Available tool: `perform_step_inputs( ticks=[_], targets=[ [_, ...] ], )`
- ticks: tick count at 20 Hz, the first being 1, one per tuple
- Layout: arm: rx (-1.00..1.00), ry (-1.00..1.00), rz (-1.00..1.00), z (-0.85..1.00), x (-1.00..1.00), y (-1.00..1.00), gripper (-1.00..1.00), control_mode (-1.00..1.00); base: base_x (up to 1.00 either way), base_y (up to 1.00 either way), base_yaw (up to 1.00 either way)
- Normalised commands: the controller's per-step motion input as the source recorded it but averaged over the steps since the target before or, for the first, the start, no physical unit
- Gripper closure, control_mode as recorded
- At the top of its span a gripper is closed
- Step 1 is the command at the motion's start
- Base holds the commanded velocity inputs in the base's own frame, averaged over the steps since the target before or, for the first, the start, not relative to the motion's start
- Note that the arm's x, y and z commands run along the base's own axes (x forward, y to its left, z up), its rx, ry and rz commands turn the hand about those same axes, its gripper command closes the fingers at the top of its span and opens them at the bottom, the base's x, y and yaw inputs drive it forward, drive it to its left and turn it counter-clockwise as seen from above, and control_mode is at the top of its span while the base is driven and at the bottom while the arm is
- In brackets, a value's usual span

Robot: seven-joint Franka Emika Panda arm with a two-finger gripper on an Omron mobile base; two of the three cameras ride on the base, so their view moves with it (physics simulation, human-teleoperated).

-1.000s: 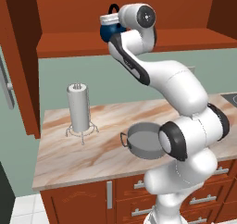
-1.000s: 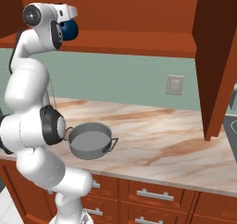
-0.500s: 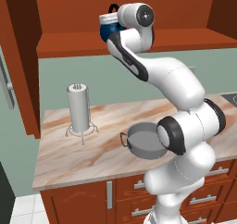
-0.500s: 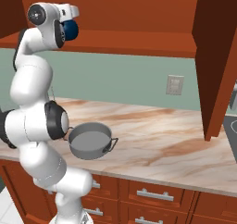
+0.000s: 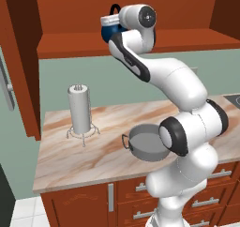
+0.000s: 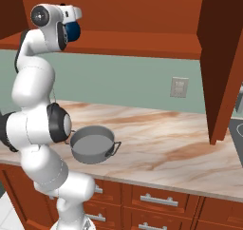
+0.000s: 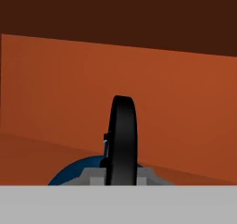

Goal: Pick the kettle from the cabinet and place it on a stove burner. Then pick the pot from the counter and place it on another stove burner. Finally, turn both burners on.

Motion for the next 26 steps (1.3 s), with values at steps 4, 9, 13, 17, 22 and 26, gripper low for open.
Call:
perform_step_inputs(
  ticks=[4,9,13,17,22,26],
  targets=[
    [0.0,0.0,0.0,-0.09,0.0,0.01,1.0,-1.0,0.0,0.0,0.0],
    [0.0,0.0,0.0,-0.01,-0.17,0.0,1.0,-1.0,0.0,0.0,0.0],
    [0.0,0.0,0.0,0.0,-0.37,0.0,1.0,-1.0,0.0,0.0,0.0],
    [0.0,0.0,0.0,0.0,-0.37,0.0,1.0,-1.0,0.0,0.0,0.0],
    [0.0,0.0,0.0,0.0,-0.4,-0.02,1.0,-1.0,0.0,0.0,0.0],
    [0.0,0.0,0.0,0.01,-0.4,-0.1,1.0,-1.0,0.0,0.0,0.0]
  ],
)
